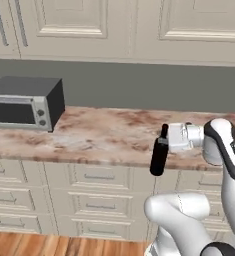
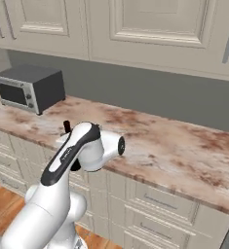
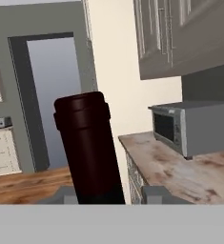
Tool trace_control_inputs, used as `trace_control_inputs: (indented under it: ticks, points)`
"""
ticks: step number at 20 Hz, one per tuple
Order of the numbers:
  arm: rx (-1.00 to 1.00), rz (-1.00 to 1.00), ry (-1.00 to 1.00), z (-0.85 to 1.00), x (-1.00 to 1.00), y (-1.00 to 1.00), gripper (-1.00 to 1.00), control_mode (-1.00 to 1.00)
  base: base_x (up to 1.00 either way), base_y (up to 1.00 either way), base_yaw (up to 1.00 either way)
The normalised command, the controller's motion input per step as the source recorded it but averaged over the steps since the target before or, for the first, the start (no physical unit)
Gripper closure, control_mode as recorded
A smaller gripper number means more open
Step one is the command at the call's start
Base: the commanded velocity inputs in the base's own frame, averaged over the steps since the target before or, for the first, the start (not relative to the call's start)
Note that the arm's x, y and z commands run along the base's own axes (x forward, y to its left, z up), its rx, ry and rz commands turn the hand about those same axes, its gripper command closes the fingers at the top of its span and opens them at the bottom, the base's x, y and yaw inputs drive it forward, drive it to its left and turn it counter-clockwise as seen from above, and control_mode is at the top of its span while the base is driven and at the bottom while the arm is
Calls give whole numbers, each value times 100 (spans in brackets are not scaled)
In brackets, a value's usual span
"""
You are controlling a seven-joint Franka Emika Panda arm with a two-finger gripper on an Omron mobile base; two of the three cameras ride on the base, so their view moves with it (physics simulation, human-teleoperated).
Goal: There is a wine glass and glass cup on the dining counter. Place the wine bottle next to the wine glass and the juice bottle next to the glass cup.
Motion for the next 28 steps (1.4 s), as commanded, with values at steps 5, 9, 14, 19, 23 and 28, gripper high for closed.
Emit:
trace_control_inputs:
  ticks: [5,9,14,19,23,28]
  points:
    - [0,0,0,0,0,0,100,100,-18,0,94]
    - [0,0,0,0,0,0,100,100,-4,0,100]
    - [0,0,0,0,0,0,100,100,-4,0,100]
    - [0,0,0,0,0,0,100,100,-3,0,100]
    - [0,0,0,0,0,0,100,100,-4,0,100]
    - [0,0,0,0,0,0,100,100,-3,0,100]
